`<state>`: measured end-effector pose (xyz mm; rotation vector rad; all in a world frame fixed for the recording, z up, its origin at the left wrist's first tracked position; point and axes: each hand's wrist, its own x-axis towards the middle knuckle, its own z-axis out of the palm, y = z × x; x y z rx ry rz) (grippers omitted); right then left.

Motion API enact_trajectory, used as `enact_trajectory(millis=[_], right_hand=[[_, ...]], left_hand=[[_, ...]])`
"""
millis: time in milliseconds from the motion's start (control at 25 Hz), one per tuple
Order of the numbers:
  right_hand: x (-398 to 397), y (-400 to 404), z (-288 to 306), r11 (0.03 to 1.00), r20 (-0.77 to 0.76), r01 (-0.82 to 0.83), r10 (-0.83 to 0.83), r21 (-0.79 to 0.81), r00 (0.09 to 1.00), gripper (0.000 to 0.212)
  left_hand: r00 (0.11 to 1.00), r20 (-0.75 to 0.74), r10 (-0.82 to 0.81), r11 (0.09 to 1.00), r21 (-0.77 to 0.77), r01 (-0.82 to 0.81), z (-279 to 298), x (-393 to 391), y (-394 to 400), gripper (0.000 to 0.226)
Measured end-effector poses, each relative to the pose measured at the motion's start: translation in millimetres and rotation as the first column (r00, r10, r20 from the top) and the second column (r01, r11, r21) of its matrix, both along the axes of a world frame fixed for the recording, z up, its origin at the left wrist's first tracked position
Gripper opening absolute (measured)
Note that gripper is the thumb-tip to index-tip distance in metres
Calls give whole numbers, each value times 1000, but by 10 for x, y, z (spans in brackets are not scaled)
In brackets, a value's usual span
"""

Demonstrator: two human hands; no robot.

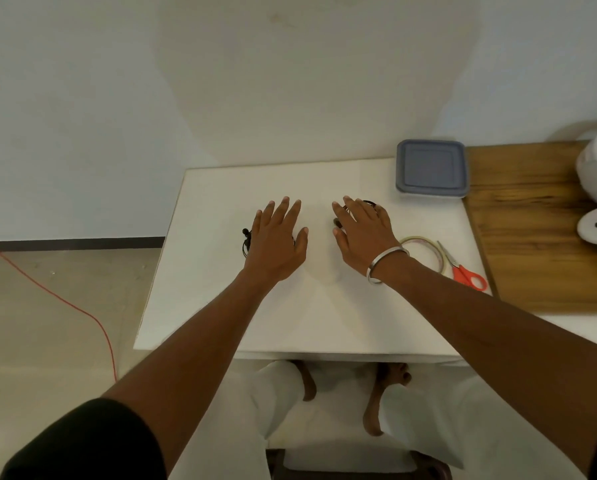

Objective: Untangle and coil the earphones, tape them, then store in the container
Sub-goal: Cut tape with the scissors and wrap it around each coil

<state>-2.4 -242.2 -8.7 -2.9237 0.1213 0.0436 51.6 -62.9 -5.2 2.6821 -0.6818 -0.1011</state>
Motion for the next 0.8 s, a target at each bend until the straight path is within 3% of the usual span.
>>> enact_trajectory(millis=[800], right_hand=[[-885,-1060,51,979,-58,204,-204,-13,977,50]], left_hand=[[967,-38,-253,967,-20,252,33,-778,-1199,56]])
